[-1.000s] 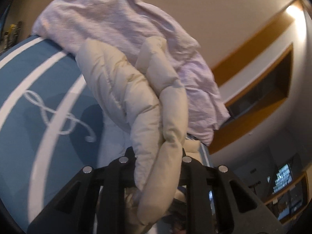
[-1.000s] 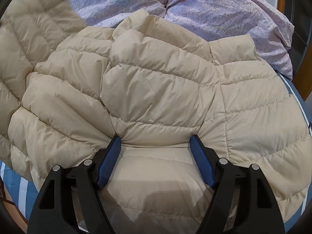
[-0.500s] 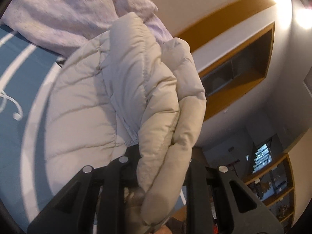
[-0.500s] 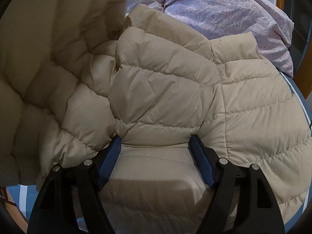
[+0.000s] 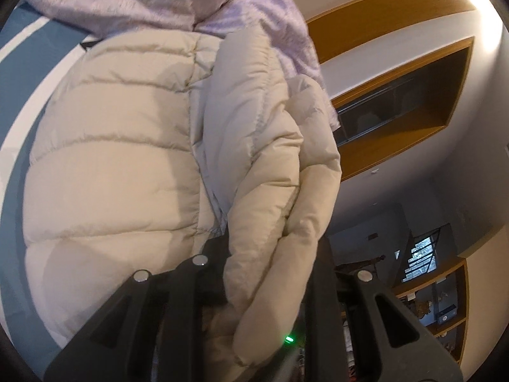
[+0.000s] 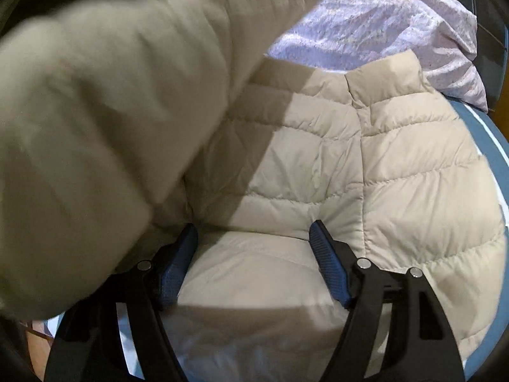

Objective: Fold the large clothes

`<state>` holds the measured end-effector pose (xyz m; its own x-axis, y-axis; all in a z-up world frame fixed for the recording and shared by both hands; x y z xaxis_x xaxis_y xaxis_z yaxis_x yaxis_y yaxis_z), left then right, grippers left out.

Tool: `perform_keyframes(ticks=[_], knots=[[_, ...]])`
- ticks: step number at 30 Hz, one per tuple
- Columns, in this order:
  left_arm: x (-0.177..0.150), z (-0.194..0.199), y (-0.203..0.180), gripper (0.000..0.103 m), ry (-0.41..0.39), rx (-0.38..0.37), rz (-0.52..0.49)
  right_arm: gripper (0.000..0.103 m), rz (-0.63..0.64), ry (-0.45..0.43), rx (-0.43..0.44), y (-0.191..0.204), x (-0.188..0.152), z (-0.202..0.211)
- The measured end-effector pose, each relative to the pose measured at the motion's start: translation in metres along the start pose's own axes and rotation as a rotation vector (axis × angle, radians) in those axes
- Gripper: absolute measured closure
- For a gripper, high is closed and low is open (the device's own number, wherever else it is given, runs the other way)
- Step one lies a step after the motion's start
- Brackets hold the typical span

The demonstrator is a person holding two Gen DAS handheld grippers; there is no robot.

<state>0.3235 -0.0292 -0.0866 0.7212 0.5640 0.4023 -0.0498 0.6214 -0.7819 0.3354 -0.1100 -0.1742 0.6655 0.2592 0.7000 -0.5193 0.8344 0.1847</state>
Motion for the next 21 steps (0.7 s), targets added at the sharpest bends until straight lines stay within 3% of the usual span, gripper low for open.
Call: perform_keyframes(ticks=[16, 21], knots=[[-0.020, -0.063, 0.011, 0.081, 0.073, 0.201, -0.007, 0.029, -0.029, -0.055, -0.067, -0.049, -0.039, 0.082], [-0.020, -0.069, 0.004, 0.081, 0.080, 0.217, -0.012, 0.029, -0.058, -0.021, -0.059, -0.061, -0.040, 0.065]])
Point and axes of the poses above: each gripper's, at about its wrist camera, not at the fingertips, and z roughly against the way its jaws point, y to its left, x to its top, the point moved 7 cm from there along -z, roughly the way its jaws point, and after that the axes turned 1 degree about x, right-handed, at the moved point
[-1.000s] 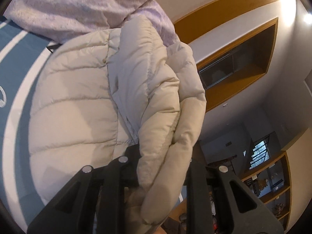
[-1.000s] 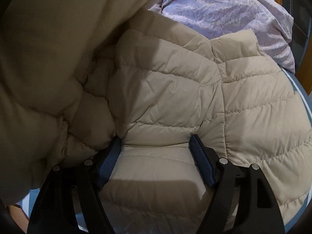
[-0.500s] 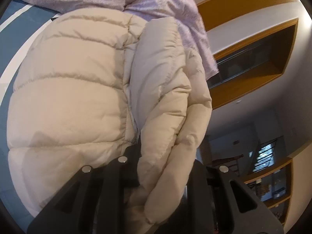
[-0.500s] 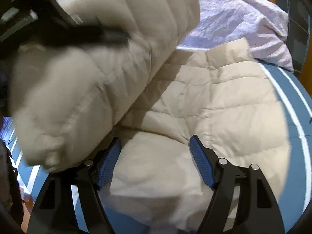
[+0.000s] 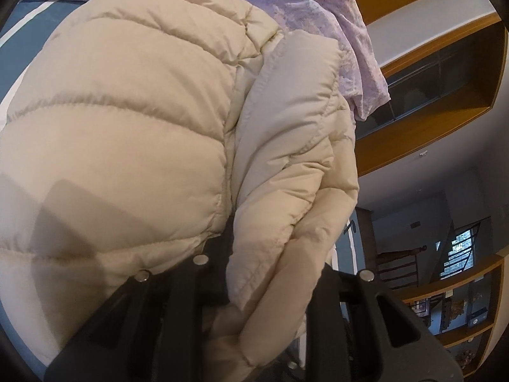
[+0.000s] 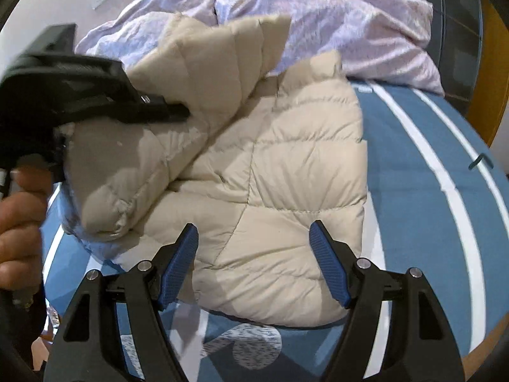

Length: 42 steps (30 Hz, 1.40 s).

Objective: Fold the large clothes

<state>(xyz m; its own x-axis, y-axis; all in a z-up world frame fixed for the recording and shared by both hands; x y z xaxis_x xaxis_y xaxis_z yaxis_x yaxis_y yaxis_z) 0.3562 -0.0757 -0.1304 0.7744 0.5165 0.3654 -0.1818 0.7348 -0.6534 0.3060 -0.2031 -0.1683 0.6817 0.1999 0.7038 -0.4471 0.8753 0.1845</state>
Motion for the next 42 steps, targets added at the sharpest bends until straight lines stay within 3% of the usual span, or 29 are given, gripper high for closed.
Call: perform_keyframes(ticks=[12, 15, 20, 26, 31, 37, 42], knots=[[-0.019, -0.014, -0.042, 0.079, 0.051, -0.019, -0.109, 0.029, -0.062, 0.004, 0.017, -0.015, 0.006, -0.013], [-0.020, -0.007, -0.041, 0.068, 0.052, -0.023, -0.111, 0.028, -0.053, 0.003, 0.003, -0.014, 0.006, -0.014], [-0.016, 0.019, -0.045, 0.039, 0.027, -0.068, -0.101, 0.028, -0.040, 0.000, -0.017, -0.014, 0.003, -0.014], [-0.011, 0.050, -0.044, 0.034, -0.025, -0.060, -0.123, 0.028, -0.043, 0.002, -0.025, -0.015, 0.000, -0.011], [-0.007, 0.075, -0.028, 0.034, -0.082, 0.008, -0.146, 0.028, -0.043, 0.005, -0.030, -0.014, 0.001, -0.011], [-0.003, 0.096, 0.004, 0.034, -0.165, 0.181, -0.209, 0.028, -0.043, 0.005, -0.032, -0.014, 0.001, -0.011], [-0.002, 0.091, 0.023, 0.034, -0.195, 0.292, -0.252, 0.028, -0.041, 0.005, -0.031, -0.014, 0.001, -0.011]])
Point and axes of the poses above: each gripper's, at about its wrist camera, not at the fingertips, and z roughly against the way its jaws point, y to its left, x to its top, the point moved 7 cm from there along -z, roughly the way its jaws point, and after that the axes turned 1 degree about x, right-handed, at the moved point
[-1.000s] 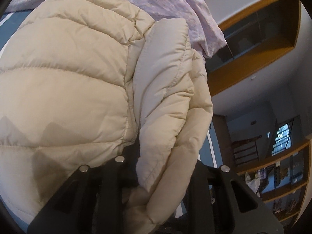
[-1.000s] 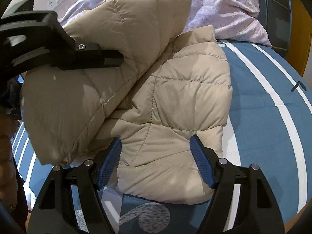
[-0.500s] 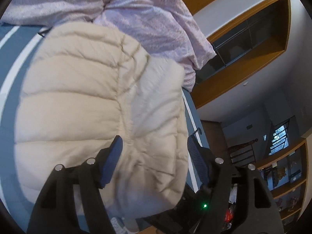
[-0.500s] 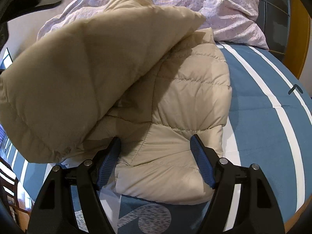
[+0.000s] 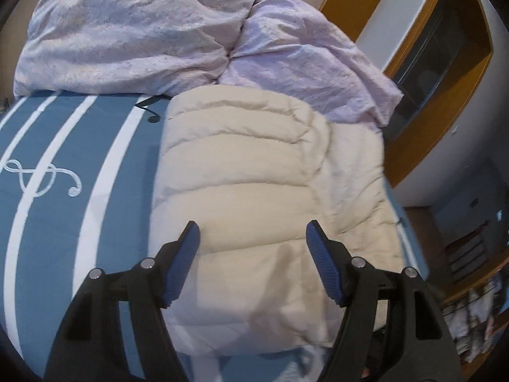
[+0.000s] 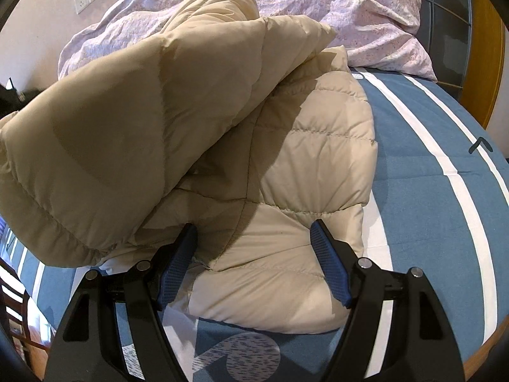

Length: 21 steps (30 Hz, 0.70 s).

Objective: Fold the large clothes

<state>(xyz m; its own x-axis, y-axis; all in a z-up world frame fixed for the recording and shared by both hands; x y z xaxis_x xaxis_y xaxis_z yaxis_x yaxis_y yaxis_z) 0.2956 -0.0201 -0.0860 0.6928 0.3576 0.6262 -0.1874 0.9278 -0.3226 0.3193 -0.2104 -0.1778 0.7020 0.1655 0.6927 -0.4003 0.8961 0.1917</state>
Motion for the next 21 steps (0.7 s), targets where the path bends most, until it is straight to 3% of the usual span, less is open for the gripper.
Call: perform_keyframes(ticks=[7, 14, 21], knots=[[-0.016, -0.018, -0.009, 0.032, 0.011, 0.038, -0.067, 0.028, 0.002, -0.008, 0.005, 0.000, 0.000, 0.001], [-0.033, -0.042, -0.029, 0.029, 0.037, 0.021, -0.092, 0.028, 0.030, -0.025, -0.010, 0.002, -0.001, 0.002], [-0.047, -0.060, -0.049, 0.023, 0.025, 0.063, -0.198, 0.028, 0.061, -0.031, -0.004, -0.004, -0.001, 0.006]])
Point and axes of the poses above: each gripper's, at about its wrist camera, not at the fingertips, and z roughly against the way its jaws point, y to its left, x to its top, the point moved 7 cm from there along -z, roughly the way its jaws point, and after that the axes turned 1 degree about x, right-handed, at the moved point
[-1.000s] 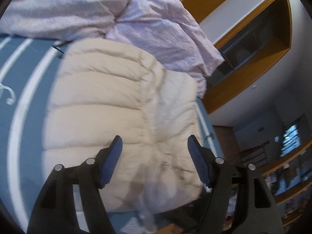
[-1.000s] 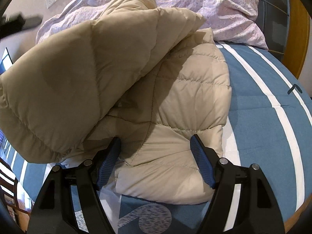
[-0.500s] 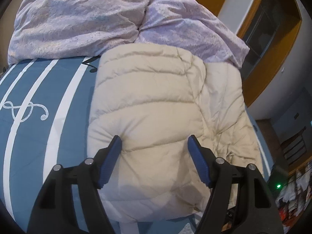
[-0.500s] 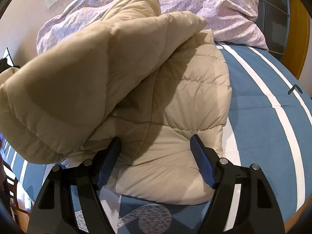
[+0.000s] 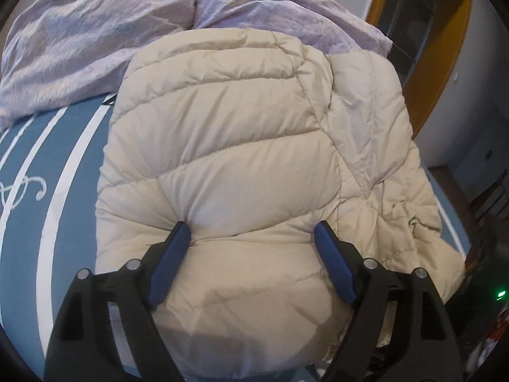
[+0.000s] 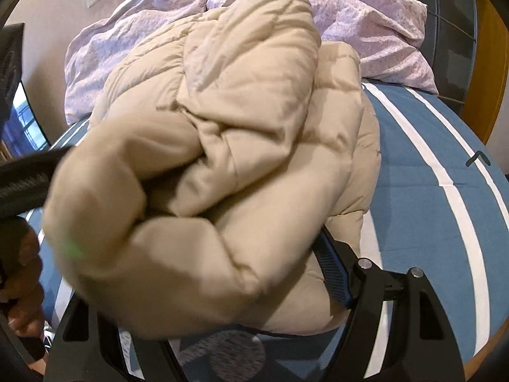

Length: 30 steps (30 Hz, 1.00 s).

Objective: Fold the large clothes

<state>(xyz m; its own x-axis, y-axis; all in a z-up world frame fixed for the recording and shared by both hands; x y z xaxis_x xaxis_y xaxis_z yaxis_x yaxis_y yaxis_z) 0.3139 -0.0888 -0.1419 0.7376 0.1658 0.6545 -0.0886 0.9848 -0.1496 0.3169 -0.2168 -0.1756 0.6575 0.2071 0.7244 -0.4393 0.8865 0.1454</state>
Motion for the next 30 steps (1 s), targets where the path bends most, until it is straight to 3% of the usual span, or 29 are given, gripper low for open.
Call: perform_keyframes(ticks=[5, 7, 10, 12, 14, 18, 22, 25, 30], knots=[[0.001, -0.006, 0.001, 0.022, 0.001, -0.015, -0.009, 0.028, -0.049, -0.020, 0.004, -0.026, 0.004, 0.014], [0.002, -0.008, 0.000, 0.022, 0.002, -0.017, -0.008, 0.029, -0.101, -0.039, -0.038, -0.048, 0.010, 0.023], [0.003, -0.010, 0.000, 0.022, 0.004, -0.023, -0.006, 0.044, -0.180, -0.055, -0.023, -0.069, 0.020, 0.030], [0.004, -0.012, -0.001, 0.022, 0.007, -0.025, -0.008, 0.061, -0.228, -0.065, 0.003, -0.077, 0.032, 0.033], [0.004, -0.013, -0.001, 0.022, 0.009, -0.025, -0.014, 0.068, -0.264, -0.088, 0.035, -0.078, 0.045, 0.036], [0.005, -0.014, 0.000, 0.022, 0.017, -0.022, -0.018, 0.077, -0.300, -0.132, 0.085, -0.071, 0.068, 0.041], [0.005, -0.013, -0.001, 0.022, 0.021, -0.020, -0.024, 0.078, -0.277, -0.183, 0.155, -0.051, 0.084, 0.051], [0.006, -0.014, -0.002, 0.022, 0.021, -0.017, -0.023, 0.078, -0.225, -0.166, 0.155, -0.034, 0.088, 0.046], [0.007, -0.014, -0.002, 0.022, 0.020, -0.025, -0.018, 0.079, -0.219, -0.030, 0.043, -0.040, 0.063, 0.004]])
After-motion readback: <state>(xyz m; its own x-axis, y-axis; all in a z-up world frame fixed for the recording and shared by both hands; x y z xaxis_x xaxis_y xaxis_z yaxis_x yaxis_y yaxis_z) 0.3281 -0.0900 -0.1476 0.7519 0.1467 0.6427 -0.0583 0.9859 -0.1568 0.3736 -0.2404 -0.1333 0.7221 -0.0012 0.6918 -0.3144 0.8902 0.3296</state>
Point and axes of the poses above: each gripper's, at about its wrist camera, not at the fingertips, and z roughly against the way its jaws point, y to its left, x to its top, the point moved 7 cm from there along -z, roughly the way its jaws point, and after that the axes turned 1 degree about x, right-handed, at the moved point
